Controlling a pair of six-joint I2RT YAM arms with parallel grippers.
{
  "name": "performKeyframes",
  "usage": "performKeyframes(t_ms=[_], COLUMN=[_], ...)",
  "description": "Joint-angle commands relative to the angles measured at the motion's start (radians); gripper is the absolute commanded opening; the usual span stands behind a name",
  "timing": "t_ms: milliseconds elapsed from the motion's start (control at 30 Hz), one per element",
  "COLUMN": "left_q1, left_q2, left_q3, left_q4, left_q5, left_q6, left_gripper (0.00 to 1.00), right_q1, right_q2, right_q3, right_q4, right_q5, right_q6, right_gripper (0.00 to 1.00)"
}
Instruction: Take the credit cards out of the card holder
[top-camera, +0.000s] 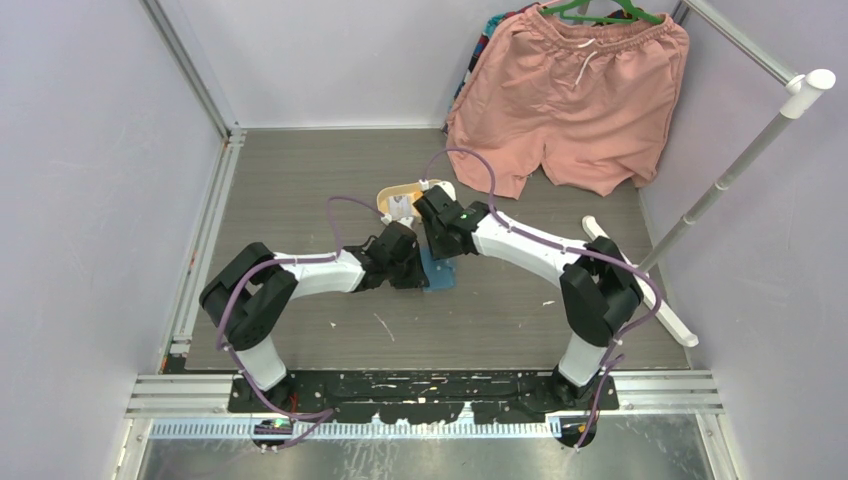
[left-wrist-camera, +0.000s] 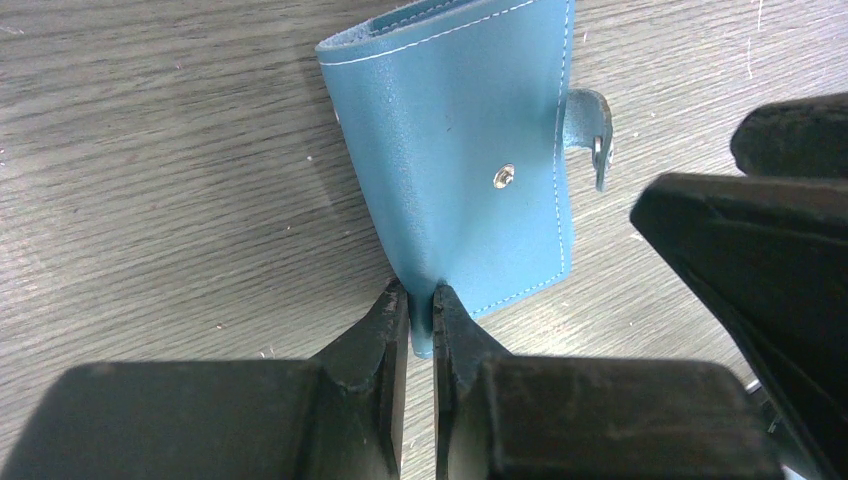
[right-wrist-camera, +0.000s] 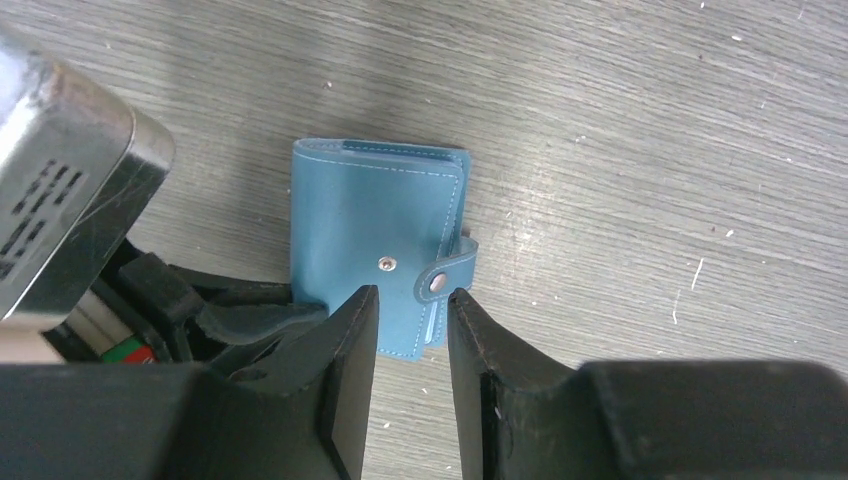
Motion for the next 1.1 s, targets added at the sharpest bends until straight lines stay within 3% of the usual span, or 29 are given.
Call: performKeyframes(t_ms=[0,700,1067], left_q1=[-0.01,-0.009,-0.01], left_q2=[0.049,0.058,0.056], left_q3=[-0.03,-0.022,-0.02], left_q4=[-0.096,-0.105,-0.107], left_q5=[0.002,0.0,0.001], left_q6=[0.024,0.027,0.031], left_gripper=[0.0,0.0,0.0], right_q1=[0.01,0.011,0.012], right_q2=[0.051,0.129,0.122], right_q3=[0.062,0.101,0.106], right_q4=[-0.046,-0.054,-0.058], right_q5=[0.057,0.094,0.089], right_q6=[-0.012,-0.002,0.002], right_gripper=[0.38,0.26,0.11])
